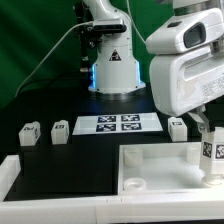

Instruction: Assemble one leg

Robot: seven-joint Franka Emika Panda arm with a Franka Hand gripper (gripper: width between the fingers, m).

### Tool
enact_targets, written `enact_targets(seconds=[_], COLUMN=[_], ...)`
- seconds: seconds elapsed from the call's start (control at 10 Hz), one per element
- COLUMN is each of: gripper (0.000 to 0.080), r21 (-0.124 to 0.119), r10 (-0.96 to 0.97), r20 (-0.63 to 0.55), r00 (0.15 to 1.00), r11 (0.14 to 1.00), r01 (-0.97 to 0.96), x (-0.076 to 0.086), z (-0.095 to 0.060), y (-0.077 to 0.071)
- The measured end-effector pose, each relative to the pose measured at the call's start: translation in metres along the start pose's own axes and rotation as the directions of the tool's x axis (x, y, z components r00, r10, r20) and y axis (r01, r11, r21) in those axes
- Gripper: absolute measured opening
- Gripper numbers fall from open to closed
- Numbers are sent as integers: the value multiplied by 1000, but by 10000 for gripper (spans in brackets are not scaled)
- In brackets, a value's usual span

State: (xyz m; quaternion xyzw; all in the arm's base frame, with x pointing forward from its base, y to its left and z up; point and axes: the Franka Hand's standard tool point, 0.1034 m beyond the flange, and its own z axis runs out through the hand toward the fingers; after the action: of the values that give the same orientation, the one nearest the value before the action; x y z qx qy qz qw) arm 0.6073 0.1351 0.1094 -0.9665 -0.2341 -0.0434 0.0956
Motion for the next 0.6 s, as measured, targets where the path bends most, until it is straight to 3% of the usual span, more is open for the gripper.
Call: enact_targets(seconds=[0.3,0.4,0.6], gripper=[649,649,649], r21=[0,15,6], r10=[1,48,156], r20=[0,14,11], r00=[1000,999,988], r11=[1000,999,988], r01=[-1,-49,-156], x=[0,-5,-5], z=[0,-1,-3], y=[1,7,15])
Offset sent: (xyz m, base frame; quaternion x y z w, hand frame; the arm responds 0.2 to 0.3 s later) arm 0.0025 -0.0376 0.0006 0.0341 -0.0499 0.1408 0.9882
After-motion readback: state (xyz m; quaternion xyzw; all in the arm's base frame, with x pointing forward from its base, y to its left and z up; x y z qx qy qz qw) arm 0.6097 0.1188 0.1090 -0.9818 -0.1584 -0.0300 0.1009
